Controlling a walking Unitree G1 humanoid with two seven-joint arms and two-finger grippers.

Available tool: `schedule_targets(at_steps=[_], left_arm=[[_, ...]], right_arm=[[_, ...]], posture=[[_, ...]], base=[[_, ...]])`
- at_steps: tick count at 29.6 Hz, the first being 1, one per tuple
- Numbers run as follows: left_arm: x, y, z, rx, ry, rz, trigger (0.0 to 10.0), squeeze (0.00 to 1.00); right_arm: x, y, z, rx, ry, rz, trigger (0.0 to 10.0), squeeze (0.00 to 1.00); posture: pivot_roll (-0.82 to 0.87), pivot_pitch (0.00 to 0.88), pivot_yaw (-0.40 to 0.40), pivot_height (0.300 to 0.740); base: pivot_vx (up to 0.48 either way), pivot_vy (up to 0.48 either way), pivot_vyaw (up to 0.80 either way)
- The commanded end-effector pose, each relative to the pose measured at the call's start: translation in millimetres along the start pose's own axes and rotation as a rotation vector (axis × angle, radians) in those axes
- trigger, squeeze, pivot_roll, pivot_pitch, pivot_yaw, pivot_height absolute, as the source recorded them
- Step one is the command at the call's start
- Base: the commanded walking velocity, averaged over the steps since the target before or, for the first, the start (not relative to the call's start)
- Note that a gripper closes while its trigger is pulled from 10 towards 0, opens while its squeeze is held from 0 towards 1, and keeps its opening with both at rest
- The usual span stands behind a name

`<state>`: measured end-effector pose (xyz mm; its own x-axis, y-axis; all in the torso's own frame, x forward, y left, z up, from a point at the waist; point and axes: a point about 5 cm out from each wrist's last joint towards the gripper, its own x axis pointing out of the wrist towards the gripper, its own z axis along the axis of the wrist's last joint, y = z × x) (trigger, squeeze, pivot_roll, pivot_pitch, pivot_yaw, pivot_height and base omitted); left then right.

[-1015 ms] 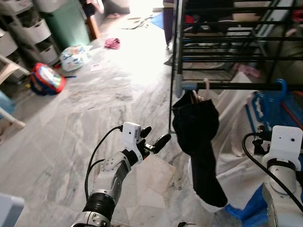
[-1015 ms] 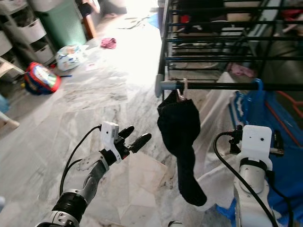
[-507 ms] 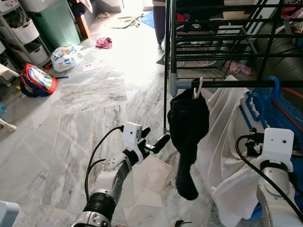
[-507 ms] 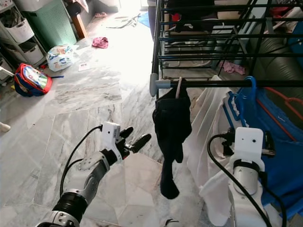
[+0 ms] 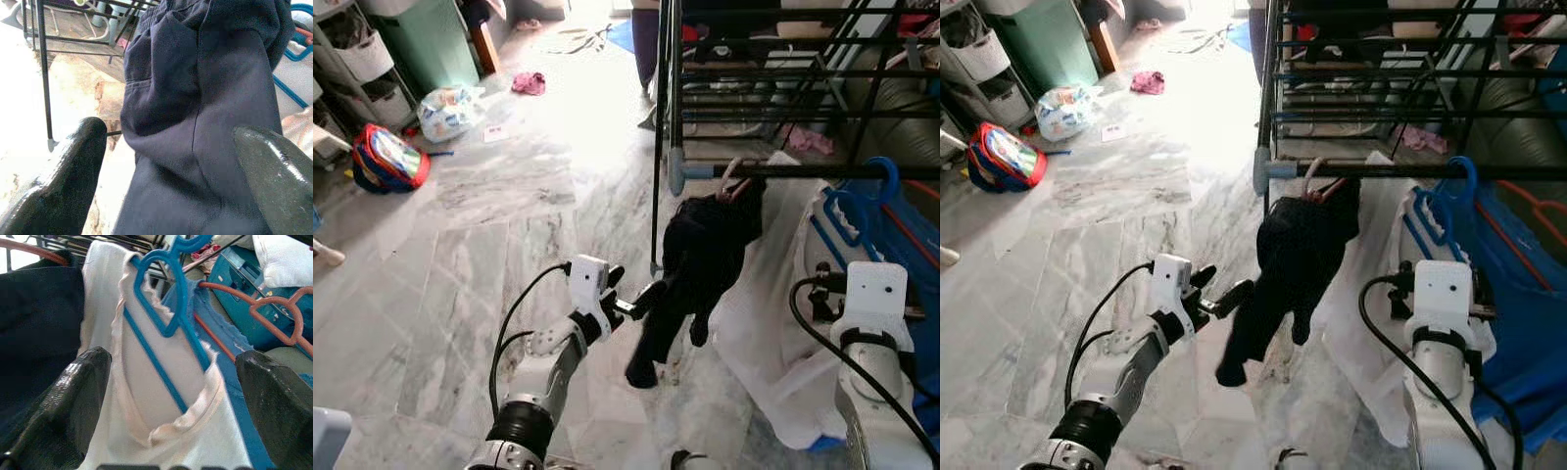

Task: Hang hanger

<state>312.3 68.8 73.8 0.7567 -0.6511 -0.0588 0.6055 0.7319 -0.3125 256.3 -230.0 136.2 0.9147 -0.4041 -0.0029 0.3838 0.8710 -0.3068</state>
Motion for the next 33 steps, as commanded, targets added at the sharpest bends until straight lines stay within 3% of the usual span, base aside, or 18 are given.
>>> schedule_targets(at_steps=[1, 14, 28, 33], left_arm=[[-2.4, 3.1, 0.6, 0.012, 0.011, 0.017, 10.0, 0.00], [-1.2, 4.0, 5.7, 0.021, 0.000, 0.016, 10.0, 0.00], [0.6, 8.2, 14.7, -0.001, -0.065, 0.040, 10.0, 0.00], [-0.4, 14.9, 18.9, 0.021, -0.099, 0.116, 10.0, 0.00]], right_arm=[[-0.2, 1.0, -2.0, -0.015, 0.002, 0.010, 10.0, 0.00], [1.8, 2.4, -0.9, -0.007, -0.002, 0.003, 10.0, 0.00], [3.0, -2.8, 1.9, -0.015, -0.009, -0.028, 10.0, 0.00], [2.5, -2.2, 0.7, -0.019, -0.005, -0.026, 10.0, 0.00]], posture=[[-0.16, 0.104, 0.057, 0.740], [-0.16, 0.108, 0.071, 0.740], [-0.17, 0.119, 0.067, 0.740], [-0.17, 0.125, 0.065, 0.740]], base=[[-0.398, 0.000, 0.00], [-0.390, 0.000, 0.00], [0.000, 0.000, 0.00], [0.000, 0.000, 0.00]])
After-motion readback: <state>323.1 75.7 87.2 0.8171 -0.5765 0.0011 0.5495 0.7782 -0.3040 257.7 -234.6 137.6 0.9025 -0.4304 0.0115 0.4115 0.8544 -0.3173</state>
